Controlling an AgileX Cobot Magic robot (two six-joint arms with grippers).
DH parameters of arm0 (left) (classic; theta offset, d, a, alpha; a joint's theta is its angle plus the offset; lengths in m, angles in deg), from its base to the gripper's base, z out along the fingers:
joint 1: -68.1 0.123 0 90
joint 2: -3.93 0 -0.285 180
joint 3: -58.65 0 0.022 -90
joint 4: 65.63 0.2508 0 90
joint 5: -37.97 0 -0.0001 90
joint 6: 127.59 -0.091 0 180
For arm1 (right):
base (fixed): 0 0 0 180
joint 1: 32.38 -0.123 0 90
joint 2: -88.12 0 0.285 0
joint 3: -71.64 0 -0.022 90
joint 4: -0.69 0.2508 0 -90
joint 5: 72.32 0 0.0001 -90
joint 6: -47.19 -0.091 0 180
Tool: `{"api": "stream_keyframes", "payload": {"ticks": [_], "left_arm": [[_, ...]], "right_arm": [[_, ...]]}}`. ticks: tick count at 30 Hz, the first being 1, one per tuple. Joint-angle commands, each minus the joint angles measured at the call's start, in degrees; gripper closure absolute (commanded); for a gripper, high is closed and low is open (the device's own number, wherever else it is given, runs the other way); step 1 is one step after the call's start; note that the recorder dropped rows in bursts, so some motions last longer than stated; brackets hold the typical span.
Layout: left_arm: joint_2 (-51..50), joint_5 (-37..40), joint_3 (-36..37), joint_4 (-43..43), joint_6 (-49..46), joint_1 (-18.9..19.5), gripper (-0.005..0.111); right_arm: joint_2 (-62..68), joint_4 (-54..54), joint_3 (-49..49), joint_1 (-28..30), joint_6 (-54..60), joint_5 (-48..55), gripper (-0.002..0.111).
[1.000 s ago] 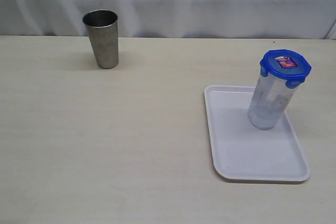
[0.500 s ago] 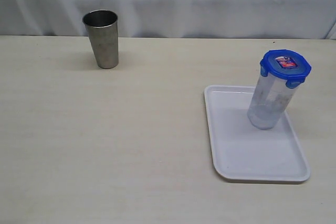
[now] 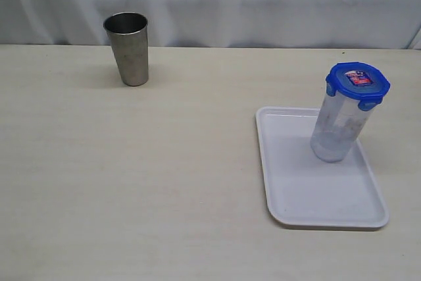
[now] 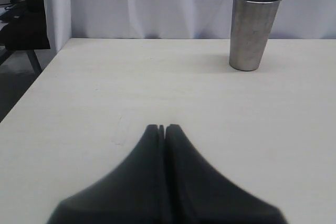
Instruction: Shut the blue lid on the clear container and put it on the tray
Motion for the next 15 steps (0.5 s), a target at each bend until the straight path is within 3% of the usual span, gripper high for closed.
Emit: {"api": "stream_keyframes", "payload": {"ticks": [1, 6, 15], "left_arm": [[0.19, -0.59, 0.12, 0.42, 0.35, 0.15, 0.107], [0.19, -0.59, 0.12, 0.42, 0.35, 0.15, 0.107], [0.19, -0.59, 0.12, 0.42, 0.35, 0.15, 0.107]], "right_arm": [[-0.25, -0.2, 0.21, 0.28, -0.42, 3.82, 0.104], [-0.25, 0.7, 0.21, 0.28, -0.42, 8.88, 0.104], [-0.25, 1.3, 0.21, 0.28, 0.4, 8.98, 0.104]]}}
